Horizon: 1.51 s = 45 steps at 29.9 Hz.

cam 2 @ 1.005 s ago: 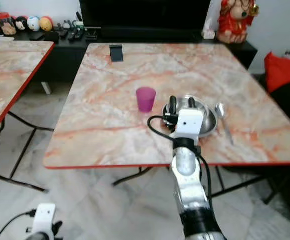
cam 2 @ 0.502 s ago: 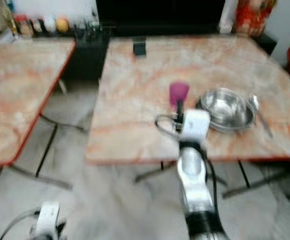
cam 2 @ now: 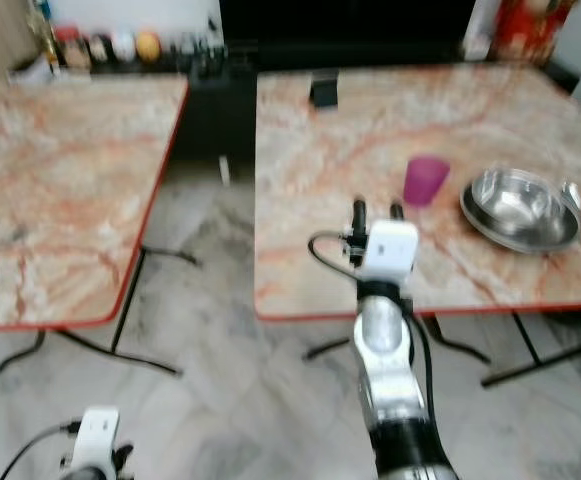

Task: Setting the table

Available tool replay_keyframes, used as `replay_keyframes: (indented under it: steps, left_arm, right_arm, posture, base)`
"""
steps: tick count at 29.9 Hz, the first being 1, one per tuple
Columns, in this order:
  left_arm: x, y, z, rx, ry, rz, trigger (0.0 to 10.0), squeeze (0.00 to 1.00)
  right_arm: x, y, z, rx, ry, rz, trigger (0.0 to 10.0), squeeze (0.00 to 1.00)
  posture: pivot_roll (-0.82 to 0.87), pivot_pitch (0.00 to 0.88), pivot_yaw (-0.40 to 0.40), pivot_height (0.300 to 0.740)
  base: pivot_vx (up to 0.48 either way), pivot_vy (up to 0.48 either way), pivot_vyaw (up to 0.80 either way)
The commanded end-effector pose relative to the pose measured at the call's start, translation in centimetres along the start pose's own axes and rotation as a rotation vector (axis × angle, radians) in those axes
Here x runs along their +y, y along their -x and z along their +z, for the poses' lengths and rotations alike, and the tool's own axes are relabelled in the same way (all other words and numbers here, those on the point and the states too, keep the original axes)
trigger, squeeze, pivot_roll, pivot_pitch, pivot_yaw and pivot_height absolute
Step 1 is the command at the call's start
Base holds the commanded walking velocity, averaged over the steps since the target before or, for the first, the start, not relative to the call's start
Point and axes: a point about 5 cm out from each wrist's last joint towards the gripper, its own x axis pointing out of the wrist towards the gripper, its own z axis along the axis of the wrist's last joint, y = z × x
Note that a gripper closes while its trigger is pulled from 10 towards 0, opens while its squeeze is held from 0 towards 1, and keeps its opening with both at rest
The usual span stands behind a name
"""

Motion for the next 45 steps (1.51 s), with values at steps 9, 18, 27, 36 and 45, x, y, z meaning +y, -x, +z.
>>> replay_keyframes:
  steps: [9, 18, 27, 36, 45]
  left_arm:
    - [0.65, 0.21, -0.77, 0.027, -0.007, 0.013, 10.0, 0.00]
    - [0.62, 0.23, -0.83, 0.028, -0.010, 0.012, 10.0, 0.00]
    - [0.60, 0.21, -0.77, 0.028, -0.011, 0.012, 10.0, 0.00]
    - [0.57, 0.18, -0.71, 0.027, -0.006, 0.017, 10.0, 0.00]
    - [0.57, 0.17, -0.66, 0.027, -0.004, 0.019, 10.0, 0.00]
  right_arm:
    - [1.10, -0.15, 0.43, -0.012, -0.016, 0.025, 10.0, 0.00]
    - [1.30, -0.18, 0.38, -0.009, -0.017, 0.029, 10.0, 0.00]
    - [1.23, -0.27, 0.33, -0.006, -0.015, 0.027, 10.0, 0.00]
    - [1.18, -0.23, 0.22, 0.001, -0.015, 0.026, 10.0, 0.00]
    - [1.27, -0.34, 0.23, 0.003, -0.012, 0.030, 10.0, 0.00]
  posture:
    - [-0.01, 0.000, -0.009, 0.740]
    - [-0.01, 0.000, -0.009, 0.740]
    - [0.00, 0.000, -0.007, 0.740]
    - [0.00, 0.000, -0.011, 0.740]
    - [0.00, 0.000, -0.011, 0.740]
  base:
    - [0.000, 0.381, 0.00]
    - [0.000, 0.382, 0.00]
    - [0.000, 0.383, 0.00]
    - [0.000, 0.382, 0.00]
    - [0.000, 0.383, 0.00]
